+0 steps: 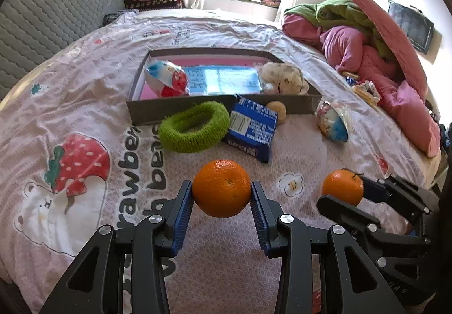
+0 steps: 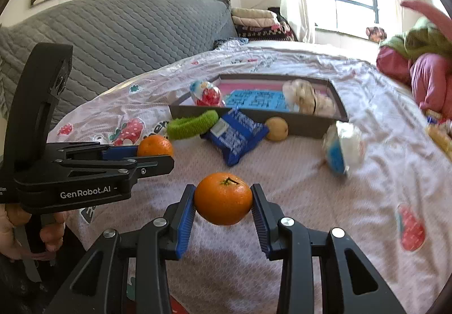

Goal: Organize objects
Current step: 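Lift the orange with the left tool while the right tool lifts its orange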

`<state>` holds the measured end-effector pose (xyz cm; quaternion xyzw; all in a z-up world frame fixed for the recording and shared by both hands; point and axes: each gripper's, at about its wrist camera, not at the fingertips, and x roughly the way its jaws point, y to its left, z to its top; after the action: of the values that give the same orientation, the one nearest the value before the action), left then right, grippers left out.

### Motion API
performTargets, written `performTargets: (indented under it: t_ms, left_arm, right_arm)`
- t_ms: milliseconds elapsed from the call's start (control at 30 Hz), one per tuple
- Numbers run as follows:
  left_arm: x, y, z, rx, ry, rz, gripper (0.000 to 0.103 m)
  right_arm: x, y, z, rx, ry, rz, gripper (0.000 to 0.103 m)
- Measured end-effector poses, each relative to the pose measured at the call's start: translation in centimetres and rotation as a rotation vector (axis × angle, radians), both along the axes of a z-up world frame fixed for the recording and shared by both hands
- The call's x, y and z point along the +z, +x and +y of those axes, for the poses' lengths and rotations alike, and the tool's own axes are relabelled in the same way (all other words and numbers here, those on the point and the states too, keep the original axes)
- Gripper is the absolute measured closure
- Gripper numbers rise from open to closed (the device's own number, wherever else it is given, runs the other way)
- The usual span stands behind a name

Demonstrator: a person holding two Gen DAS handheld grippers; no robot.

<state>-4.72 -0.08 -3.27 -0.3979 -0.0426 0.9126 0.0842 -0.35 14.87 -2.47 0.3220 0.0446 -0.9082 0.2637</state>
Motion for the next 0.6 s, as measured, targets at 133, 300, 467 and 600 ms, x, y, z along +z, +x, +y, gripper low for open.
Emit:
performTargets:
  t_ms: [133, 300, 467, 600]
  left_arm:
    - [0.8, 0.0, -0.2, 0.008, -0.002, 0.020, 0.061]
    - [2.1, -0.2, -0.7, 0.033, 0.001, 0.046, 0.061]
    - [3.2, -0.5, -1.3, 0.054, 0.002, 0.066, 0.061]
    - [3.9, -1.5, -1.9, 0.072, 0.020, 0.045, 0.061]
  right_arm:
    - [1.8, 0.2, -0.6, 0.027, 0.077, 0.078, 0.064]
    - [3.7, -0.5, -0.3, 0.021, 0.043, 0.086, 0.064]
    - [5.6, -1.0, 0.0, 0.008, 0.021, 0.113, 0.064]
    - [7.2, -2.0, 0.1, -0.003, 0.006, 0.143, 0.064]
